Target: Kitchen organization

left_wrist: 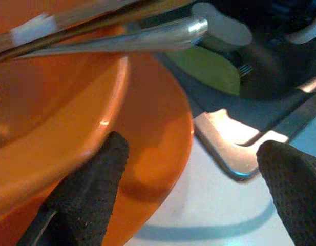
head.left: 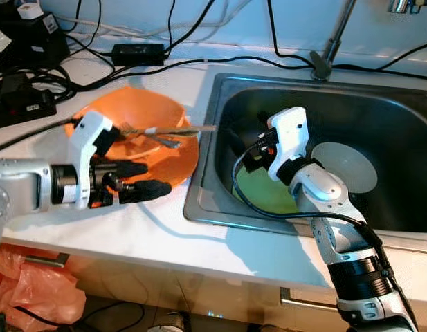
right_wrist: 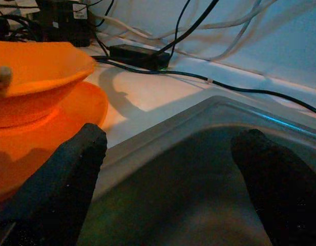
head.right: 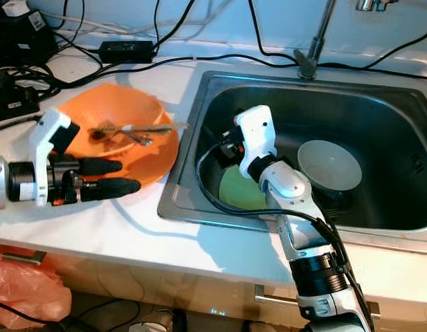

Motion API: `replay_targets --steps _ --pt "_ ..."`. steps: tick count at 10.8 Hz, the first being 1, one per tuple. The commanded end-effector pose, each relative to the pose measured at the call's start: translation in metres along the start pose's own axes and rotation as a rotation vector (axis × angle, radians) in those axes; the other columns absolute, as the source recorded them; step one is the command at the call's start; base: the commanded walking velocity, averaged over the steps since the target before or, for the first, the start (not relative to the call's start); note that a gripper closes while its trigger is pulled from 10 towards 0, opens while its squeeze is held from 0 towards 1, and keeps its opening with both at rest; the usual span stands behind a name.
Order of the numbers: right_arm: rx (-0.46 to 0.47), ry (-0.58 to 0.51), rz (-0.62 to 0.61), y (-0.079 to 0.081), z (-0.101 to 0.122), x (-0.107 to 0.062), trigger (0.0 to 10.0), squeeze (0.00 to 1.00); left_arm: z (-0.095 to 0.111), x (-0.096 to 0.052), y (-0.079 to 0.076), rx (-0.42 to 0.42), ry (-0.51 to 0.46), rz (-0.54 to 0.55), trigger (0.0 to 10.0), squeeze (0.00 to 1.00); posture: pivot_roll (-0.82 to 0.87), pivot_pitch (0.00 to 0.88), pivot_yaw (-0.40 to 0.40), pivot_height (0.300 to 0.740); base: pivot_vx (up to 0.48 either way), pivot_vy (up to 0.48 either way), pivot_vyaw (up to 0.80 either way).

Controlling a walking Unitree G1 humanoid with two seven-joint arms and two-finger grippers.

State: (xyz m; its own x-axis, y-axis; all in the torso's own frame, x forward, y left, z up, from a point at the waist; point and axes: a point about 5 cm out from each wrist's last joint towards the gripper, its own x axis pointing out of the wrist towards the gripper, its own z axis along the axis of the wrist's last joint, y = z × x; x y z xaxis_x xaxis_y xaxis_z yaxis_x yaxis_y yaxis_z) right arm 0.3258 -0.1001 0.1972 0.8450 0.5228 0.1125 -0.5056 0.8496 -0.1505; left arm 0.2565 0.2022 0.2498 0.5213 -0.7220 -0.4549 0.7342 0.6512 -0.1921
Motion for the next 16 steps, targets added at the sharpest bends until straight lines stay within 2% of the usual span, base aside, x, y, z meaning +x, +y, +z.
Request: replay_targets --steps 1,4,5,7,8,9,10,11,12,13,14,15,16 --pt "-0.005 -0.011 0.007 -0.002 0.003 0.002 10.0 0.0 0.009 -0.006 -0.008 0.044 -0.014 -0.031 10.0 0.0 0.17 0.117 0.015 0.74 0.0 0.0 0.0" --pt "-0.005 -0.011 0.008 -0.002 0.003 0.003 10.0 0.0 0.02 -0.009 -0.023 0.078 -0.043 -0.122 10.0 0.0 0.17 0.112 0.012 0.74 0.0 0.0 0.0" --pt "-0.005 -0.01 0.008 -0.003 0.003 0.003 10.0 0.0 0.029 -0.011 -0.029 0.104 -0.097 -0.164 10.0 0.0 0.17 0.11 0.011 0.74 0.0 0.0 0.0" --pt "-0.004 -0.011 0.008 -0.002 0.003 0.004 10.0 0.0 0.034 -0.011 -0.026 0.103 -0.152 -0.129 10.0 0.0 0.17 0.108 0.01 0.74 0.0 0.0 0.0" --pt "-0.006 -0.01 0.009 -0.003 0.002 0.004 10.0 0.0 0.04 -0.011 -0.029 0.078 -0.194 -0.187 10.0 0.0 0.16 0.104 0.003 0.74 0.0 0.0 0.0" --pt "-0.008 -0.009 0.008 -0.004 0.002 0.004 10.0 0.0 0.044 -0.012 -0.033 0.088 -0.216 -0.214 10.0 0.0 0.16 0.102 0.0 0.74 0.0 0.0 0.0" --pt "-0.01 -0.009 0.003 -0.006 0.002 0.004 10.0 0.0 0.057 -0.011 -0.03 0.11 -0.311 -0.168 10.0 0.0 0.16 0.097 -0.001 0.74 0.0 0.0 0.0" --pt "-0.011 -0.015 -0.007 -0.007 0.003 0.005 10.0 0.0 0.068 -0.005 -0.016 0.075 -0.438 -0.027 10.0 0.0 0.16 0.094 -0.002 0.74 0.0 0.0 0.0" --pt "-0.013 -0.019 -0.016 -0.008 0.003 0.005 10.0 0.0 0.073 0.001 -0.002 0.013 -0.517 0.093 10.0 0.0 0.15 0.09 -0.006 0.74 0.0 0.0 0.0" --pt "-0.021 -0.034 -0.054 -0.012 0.005 0.006 10.0 0.0 0.083 0.011 0.015 -0.014 -0.676 0.317 10.0 0.0 0.15 0.083 -0.01 0.74 0.0 0.0 0.0" --pt "-0.017 -0.044 -0.075 -0.015 0.007 0.006 10.0 0.0 0.082 0.012 0.021 -0.019 -0.745 0.433 10.0 0.0 0.14 0.078 -0.014 0.74 0.0 0.0 0.0" --pt "-0.009 -0.061 -0.113 -0.019 0.009 0.005 10.0 0.0 0.076 0.014 0.028 0.037 -0.817 0.634 10.0 0.0 0.13 0.075 -0.015 0.74 0.0 0.0 0.0" --pt "-0.004 -0.07 -0.146 -0.021 0.009 0.003 10.0 0.0 0.068 0.019 0.029 0.035 -0.858 0.72 10.0 0.0 0.11 0.074 -0.013 0.74 0.0 0.0 0.0"
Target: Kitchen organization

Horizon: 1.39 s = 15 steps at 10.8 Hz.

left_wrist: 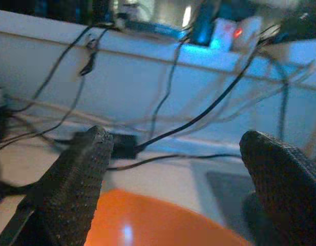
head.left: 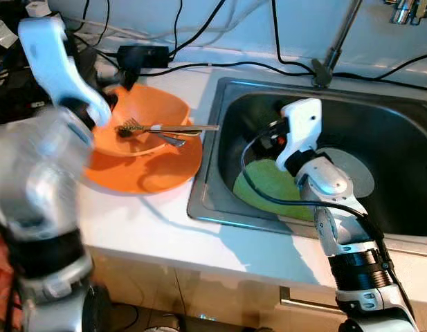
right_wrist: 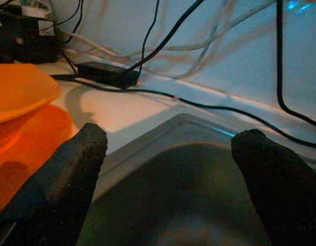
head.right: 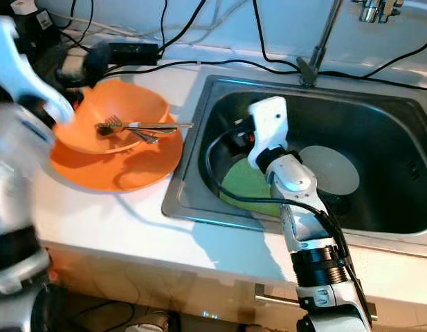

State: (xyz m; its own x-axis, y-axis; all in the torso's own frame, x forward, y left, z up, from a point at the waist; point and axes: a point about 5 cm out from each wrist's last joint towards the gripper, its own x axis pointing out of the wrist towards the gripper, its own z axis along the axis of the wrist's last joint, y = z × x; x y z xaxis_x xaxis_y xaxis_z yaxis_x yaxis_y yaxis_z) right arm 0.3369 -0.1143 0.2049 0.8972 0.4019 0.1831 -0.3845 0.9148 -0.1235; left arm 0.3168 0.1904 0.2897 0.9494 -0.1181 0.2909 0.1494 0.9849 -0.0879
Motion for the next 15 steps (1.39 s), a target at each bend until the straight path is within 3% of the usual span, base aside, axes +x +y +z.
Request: replay_targets --steps 1,4,7,11,15 --pt "0.0 -0.031 -0.057 -0.006 0.005 -0.003 10.0 0.0 -0.003 -0.005 -0.006 0.13 -0.069 0.024 10.0 0.0 0.11 0.074 -0.011 0.74 0.0 0.0 0.0" --pt "0.048 -0.037 -0.112 -0.007 0.001 -0.022 10.0 0.0 -0.045 -0.033 -0.024 0.283 -0.078 0.016 10.0 0.0 0.09 0.077 -0.002 0.74 0.0 0.0 0.0" --pt "0.075 -0.028 -0.142 -0.004 -0.001 -0.032 10.0 0.0 -0.069 -0.054 -0.04 0.318 -0.07 -0.03 10.0 0.0 0.08 0.079 -0.004 0.74 0.0 0.0 0.0" --pt "0.089 -0.038 -0.154 -0.004 0.005 -0.033 10.0 0.0 -0.073 -0.068 -0.048 0.363 -0.093 -0.013 10.0 0.0 0.06 0.084 -0.004 0.74 0.0 0.0 0.0" --pt "0.094 -0.027 -0.139 0.001 0.004 -0.031 10.0 0.0 -0.07 -0.063 -0.048 0.357 -0.109 0.028 10.0 0.0 0.06 0.085 -0.007 0.74 0.0 0.0 -0.11"
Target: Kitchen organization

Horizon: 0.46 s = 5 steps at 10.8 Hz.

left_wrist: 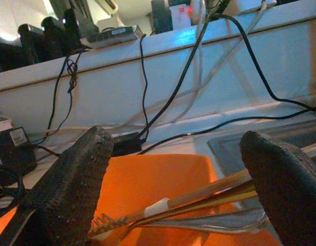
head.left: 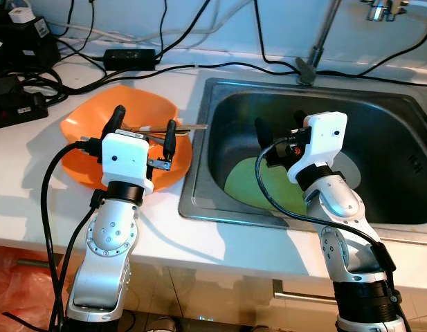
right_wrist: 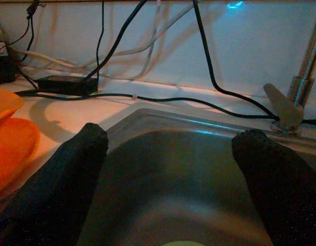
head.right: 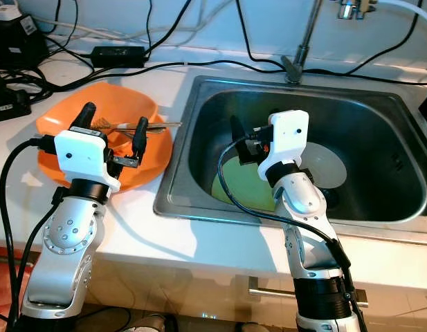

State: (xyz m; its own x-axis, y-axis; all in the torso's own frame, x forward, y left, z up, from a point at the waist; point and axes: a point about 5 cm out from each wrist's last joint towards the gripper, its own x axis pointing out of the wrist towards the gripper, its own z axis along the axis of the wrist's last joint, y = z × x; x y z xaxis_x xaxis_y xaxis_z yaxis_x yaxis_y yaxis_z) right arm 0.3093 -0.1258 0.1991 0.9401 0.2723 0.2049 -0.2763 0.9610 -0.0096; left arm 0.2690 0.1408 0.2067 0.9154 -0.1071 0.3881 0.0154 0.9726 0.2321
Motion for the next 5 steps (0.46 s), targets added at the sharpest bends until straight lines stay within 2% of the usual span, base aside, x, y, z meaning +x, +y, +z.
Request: replay_targets --steps 1,5 --pt "-0.001 -0.009 -0.001 0.0 0.004 -0.0006 10.0 0.0 0.0015 0.0013 0.0015 0.01 -0.003 0.016 10.0 0.0 0.06 0.086 -0.007 0.74 0.0 0.0 0.0" --pt "0.001 -0.014 0.002 0.0018 0.0063 0.0005 10.0 0.0 -0.0017 0.0015 0.0016 0.015 0.014 0.02 10.0 0.0 0.06 0.085 -0.005 0.74 -0.304 0.0 0.0"
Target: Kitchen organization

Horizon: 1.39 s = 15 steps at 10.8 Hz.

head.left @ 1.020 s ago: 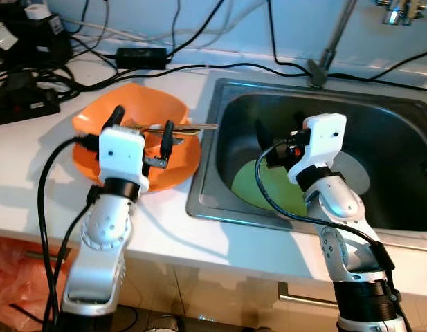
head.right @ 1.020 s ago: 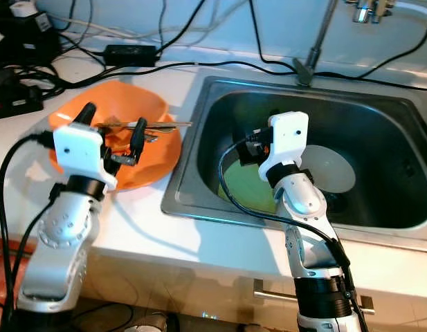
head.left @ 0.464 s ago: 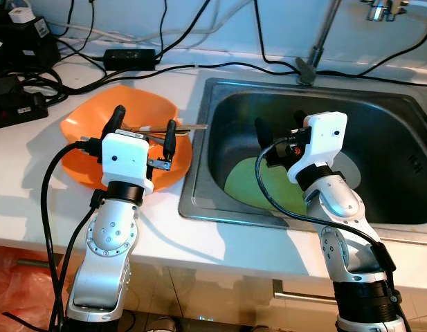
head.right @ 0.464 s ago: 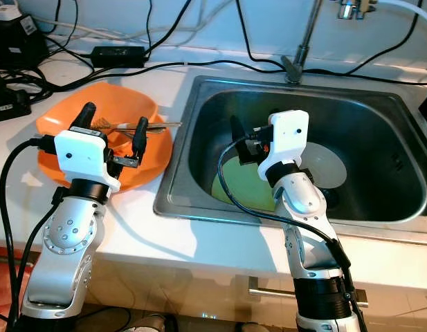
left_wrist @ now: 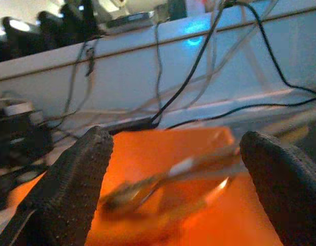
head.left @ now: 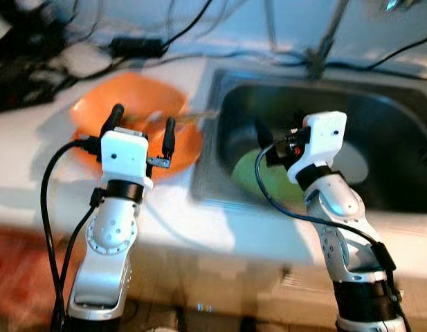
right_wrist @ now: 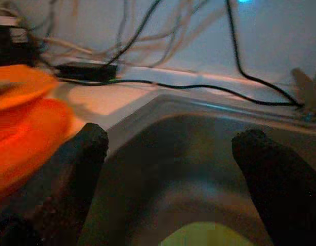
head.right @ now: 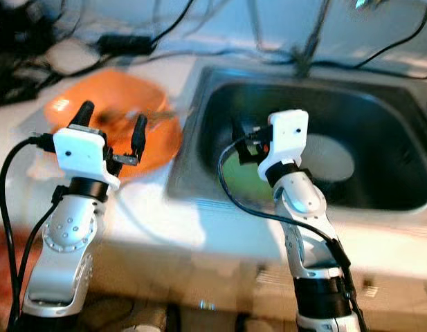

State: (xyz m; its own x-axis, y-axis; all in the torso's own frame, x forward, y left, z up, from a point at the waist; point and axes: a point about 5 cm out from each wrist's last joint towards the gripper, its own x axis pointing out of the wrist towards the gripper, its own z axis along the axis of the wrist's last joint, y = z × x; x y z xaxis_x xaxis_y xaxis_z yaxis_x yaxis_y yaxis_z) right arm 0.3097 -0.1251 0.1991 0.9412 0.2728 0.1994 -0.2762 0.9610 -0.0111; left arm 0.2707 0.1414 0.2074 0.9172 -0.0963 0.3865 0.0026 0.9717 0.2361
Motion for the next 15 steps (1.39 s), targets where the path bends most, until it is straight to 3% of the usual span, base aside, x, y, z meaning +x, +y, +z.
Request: replay_targets --steps 1,6,10,15 --pt "0.003 -0.017 0.001 0.001 0.005 0.0 10.0 0.0 -0.003 0.0 0.001 0.008 0.017 0.009 10.0 0.0 0.06 0.084 -0.006 0.74 -0.341 0.0 0.0" --pt "0.004 -0.018 0.004 0.002 0.005 0.001 10.0 0.0 -0.004 0.01 0.015 0.013 0.035 0.047 10.0 0.0 0.06 0.082 -0.009 0.74 0.107 0.0 0.0" --pt "0.008 -0.018 0.004 0.003 0.005 0.002 10.0 0.0 -0.007 0.008 0.013 -0.025 0.048 0.043 10.0 0.0 0.06 0.083 -0.016 0.74 0.0 0.0 0.0" --pt "0.007 -0.022 0.002 0.0 0.006 0.004 10.0 0.0 -0.01 0.013 0.014 -0.048 0.06 0.065 10.0 0.0 0.06 0.075 -0.02 0.74 0.0 0.0 -0.6"
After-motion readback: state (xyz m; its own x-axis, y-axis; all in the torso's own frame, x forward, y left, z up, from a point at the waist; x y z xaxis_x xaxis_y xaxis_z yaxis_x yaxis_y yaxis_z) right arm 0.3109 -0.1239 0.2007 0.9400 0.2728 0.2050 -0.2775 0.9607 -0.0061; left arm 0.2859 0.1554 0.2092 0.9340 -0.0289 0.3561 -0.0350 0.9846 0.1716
